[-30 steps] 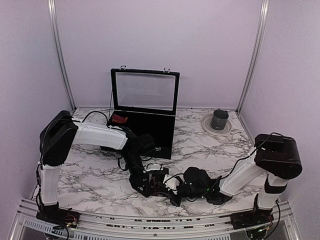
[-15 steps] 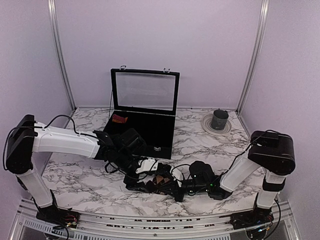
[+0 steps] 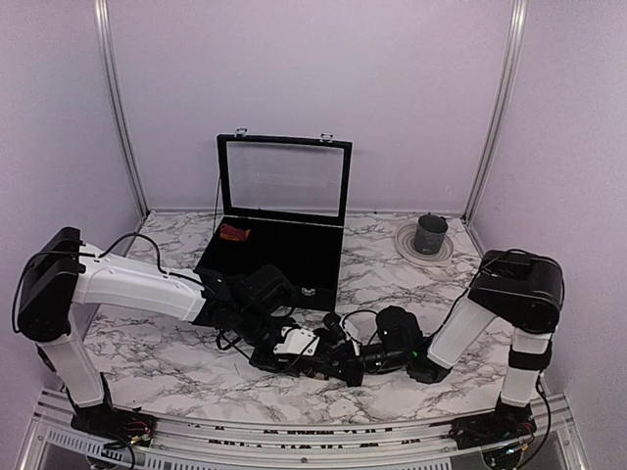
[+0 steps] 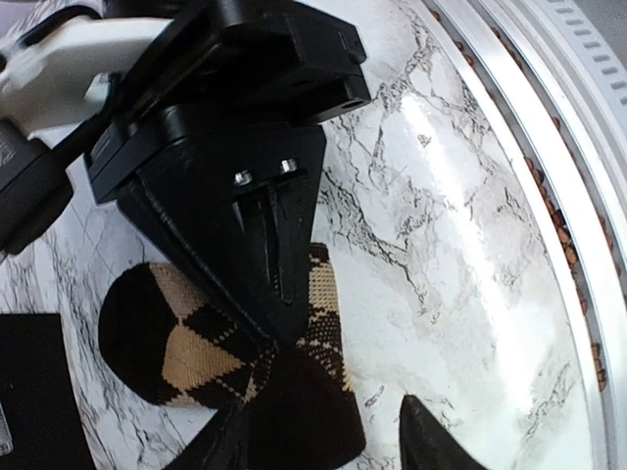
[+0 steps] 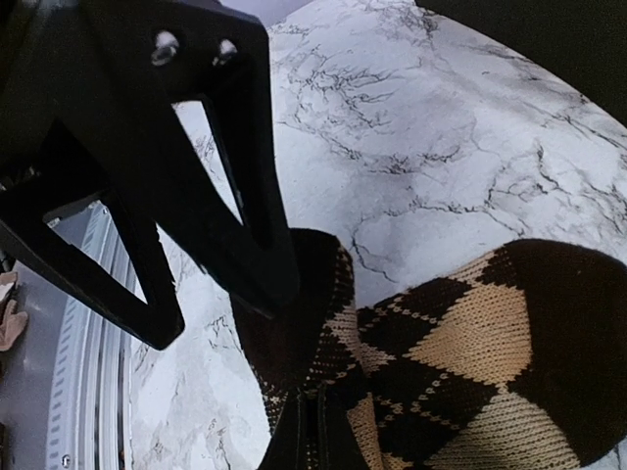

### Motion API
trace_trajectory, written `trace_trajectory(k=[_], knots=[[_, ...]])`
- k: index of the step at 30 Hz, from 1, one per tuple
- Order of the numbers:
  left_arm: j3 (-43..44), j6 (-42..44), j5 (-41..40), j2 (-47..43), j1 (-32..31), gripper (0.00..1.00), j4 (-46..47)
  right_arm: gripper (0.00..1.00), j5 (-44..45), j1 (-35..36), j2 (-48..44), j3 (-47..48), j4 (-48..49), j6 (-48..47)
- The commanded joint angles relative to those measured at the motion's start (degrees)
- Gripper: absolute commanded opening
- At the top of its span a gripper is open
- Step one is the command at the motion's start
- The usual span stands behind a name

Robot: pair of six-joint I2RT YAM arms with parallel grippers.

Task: Roll the socks
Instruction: Roll the sock at the center of the board.

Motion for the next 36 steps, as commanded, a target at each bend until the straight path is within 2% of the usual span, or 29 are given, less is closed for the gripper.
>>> trace_trajectory(k=[1, 9, 13, 16, 18, 20, 22, 28, 31, 34, 35, 36], knots=[[2.1, 2.7, -2.7, 4.6, -0.4, 0.49, 0.4, 0.0, 0.3, -1.9, 5.6, -2.7, -14.3, 3.2], [1.5, 2.9, -5.2, 6.9, -1.0, 0.53, 2.4, 0.0, -2.3, -3.6, 7.3, -1.7, -15.1, 4.4], [2.5, 2.5, -7.8, 9.1, -1.0, 0.51, 3.5, 0.0, -3.2, -3.7, 7.5, -1.2, -15.5, 4.5], [3.2, 2.6, -8.5, 10.6, -1.1, 0.43, 3.0, 0.0, -3.5, -4.1, 7.3, -1.4, -14.8, 5.0], [3.9, 2.6, -8.6, 11.7, -1.1, 0.31, 1.5, 0.0, -3.6, -4.3, 7.0, -1.6, -13.8, 5.5], [5.1, 2.3, -8.2, 12.8, -1.0, 0.21, -1.1, 0.02, -3.5, -4.5, 6.4, -2.3, -12.4, 5.9], [6.6, 1.6, -6.7, 13.6, -0.5, 0.17, -4.6, 0.04, -2.8, -4.6, 4.8, -3.4, -10.3, 5.4], [12.6, -0.8, 1.2, 15.3, 0.7, 0.16, -20.3, 0.13, 5.1, -4.6, -6.3, -11.4, 1.9, 1.6], [14.6, -2.4, 4.9, 16.5, 1.1, 0.15, -27.4, 0.17, 9.6, -4.6, -12.3, -12.8, 0.9, -2.0], [15.8, -5.0, 8.5, 17.6, 1.6, 0.15, -32.2, 0.25, 13.6, -4.5, -17.6, -13.3, -1.7, -5.3], [16.5, -5.7, 9.7, 18.2, 2.1, 0.15, -33.8, 0.37, 15.2, -4.3, -19.3, -13.9, -1.8, -6.1], [17.4, -5.9, 11.2, 19.2, 2.5, 0.15, -35.7, 0.86, 17.4, -4.1, -21.1, -14.8, -2.1, -6.9]])
